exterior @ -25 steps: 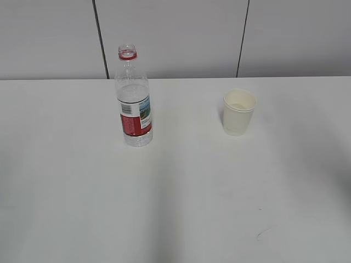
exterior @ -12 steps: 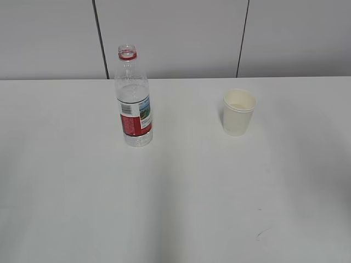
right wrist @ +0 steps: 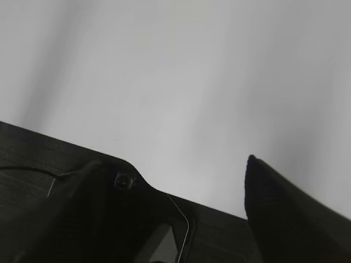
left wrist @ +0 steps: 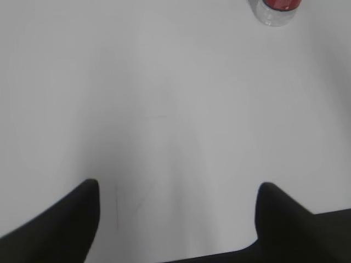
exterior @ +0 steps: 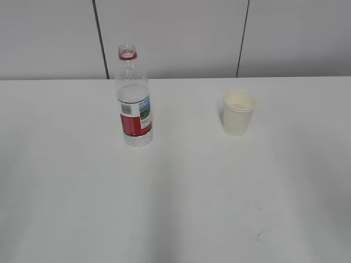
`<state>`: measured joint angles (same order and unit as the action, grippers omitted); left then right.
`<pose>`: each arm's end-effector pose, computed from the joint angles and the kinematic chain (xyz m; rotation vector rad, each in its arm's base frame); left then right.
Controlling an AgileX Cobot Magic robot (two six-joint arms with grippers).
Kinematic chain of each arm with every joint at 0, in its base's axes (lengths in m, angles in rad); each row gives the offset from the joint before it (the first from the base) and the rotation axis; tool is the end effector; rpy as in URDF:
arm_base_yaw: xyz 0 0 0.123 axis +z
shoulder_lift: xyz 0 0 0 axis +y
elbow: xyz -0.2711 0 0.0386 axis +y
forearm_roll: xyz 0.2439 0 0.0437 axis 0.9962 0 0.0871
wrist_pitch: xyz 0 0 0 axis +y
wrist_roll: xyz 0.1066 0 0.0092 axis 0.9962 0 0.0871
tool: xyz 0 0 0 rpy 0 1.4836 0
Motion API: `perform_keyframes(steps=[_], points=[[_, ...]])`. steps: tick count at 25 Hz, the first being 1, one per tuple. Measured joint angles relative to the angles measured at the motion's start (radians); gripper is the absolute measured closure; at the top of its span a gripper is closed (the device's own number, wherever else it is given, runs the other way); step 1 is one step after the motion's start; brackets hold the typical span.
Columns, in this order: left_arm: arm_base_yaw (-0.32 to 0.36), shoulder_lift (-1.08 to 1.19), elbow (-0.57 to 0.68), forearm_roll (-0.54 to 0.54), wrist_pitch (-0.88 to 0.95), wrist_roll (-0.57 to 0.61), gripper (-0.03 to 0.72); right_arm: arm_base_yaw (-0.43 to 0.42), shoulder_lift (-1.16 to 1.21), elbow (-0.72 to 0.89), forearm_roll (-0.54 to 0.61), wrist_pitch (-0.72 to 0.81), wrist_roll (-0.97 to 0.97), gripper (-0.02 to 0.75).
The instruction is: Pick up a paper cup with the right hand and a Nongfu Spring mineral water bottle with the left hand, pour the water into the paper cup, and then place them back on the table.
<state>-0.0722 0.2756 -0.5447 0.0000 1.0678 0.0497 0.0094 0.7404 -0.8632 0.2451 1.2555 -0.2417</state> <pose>0.0540 -0.0039 0.2709 0.1390 2.2781 -0.0118 0.1153 0.0258 0.3180 -0.3062 2.5647 0.2463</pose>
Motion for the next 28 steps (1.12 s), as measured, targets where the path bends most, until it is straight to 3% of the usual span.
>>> perform_keyframes(steps=[14, 19, 28], points=[[0.000, 0.000, 0.000, 0.000, -0.002, 0.000, 0.169, 0.000, -0.313, 0.400, -0.139, -0.096, -0.013, 0.154], [0.000, 0.000, 0.000, 0.000, -0.002, 0.000, 0.169, 0.000, -0.435, 0.435, -0.147, -0.185, 0.002, 0.154], [0.000, -0.045, 0.000, 0.000, -0.002, 0.000, 0.169, 0.000, -0.618, 0.437, -0.150, -0.199, 0.011, 0.155]])
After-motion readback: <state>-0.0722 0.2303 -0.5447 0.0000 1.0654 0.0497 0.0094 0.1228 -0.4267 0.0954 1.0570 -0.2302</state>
